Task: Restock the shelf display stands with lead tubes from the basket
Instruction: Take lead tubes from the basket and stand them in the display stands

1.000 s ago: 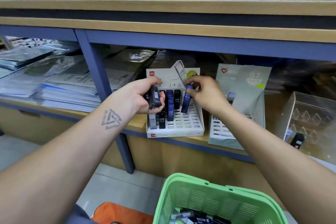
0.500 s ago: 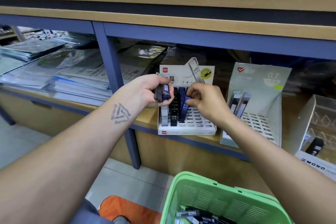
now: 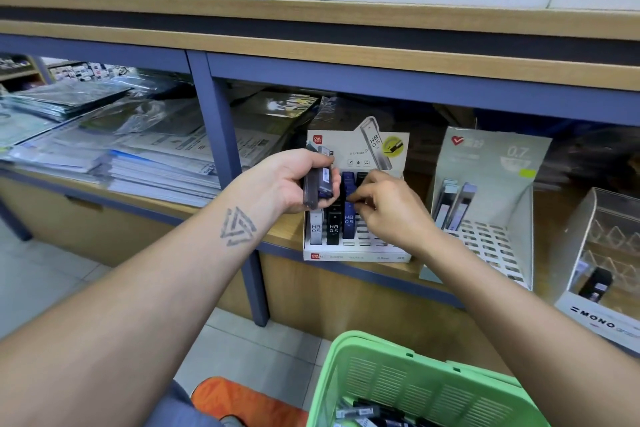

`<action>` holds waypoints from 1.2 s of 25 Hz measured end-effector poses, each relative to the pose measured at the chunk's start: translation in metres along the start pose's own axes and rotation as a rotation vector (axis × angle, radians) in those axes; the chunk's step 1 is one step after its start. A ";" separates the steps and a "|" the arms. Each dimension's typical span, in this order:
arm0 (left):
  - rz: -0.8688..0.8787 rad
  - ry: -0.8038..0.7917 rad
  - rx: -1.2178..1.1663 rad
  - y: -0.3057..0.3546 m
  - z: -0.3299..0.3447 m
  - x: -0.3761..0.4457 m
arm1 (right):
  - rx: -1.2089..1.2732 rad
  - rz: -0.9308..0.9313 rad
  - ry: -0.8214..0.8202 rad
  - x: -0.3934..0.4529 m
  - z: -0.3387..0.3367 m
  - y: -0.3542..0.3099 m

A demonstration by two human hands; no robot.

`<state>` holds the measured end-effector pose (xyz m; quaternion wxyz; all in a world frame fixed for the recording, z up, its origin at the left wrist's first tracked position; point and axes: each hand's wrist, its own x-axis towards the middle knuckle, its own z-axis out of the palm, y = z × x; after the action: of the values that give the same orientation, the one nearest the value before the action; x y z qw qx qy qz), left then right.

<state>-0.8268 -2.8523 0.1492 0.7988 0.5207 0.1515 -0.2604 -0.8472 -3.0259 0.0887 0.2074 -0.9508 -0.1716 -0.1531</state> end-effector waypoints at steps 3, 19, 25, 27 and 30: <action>-0.007 -0.052 0.050 -0.005 0.003 0.000 | 0.398 0.162 0.041 0.001 -0.023 -0.005; -0.038 -0.259 0.241 -0.023 0.020 -0.007 | 1.154 0.543 0.042 0.007 -0.057 -0.002; 0.012 -0.203 0.329 -0.022 0.017 -0.012 | 1.344 0.505 0.062 0.002 -0.064 0.011; 0.065 -0.157 0.374 -0.025 0.019 -0.011 | 1.285 0.497 0.037 0.000 -0.067 0.010; 0.098 -0.137 0.369 -0.026 0.022 -0.008 | 1.094 0.461 0.073 0.002 -0.065 0.010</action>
<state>-0.8492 -2.8786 0.1433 0.7098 0.6462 0.0209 -0.2796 -0.8556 -3.0629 0.1427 0.7007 -0.7129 -0.0074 -0.0260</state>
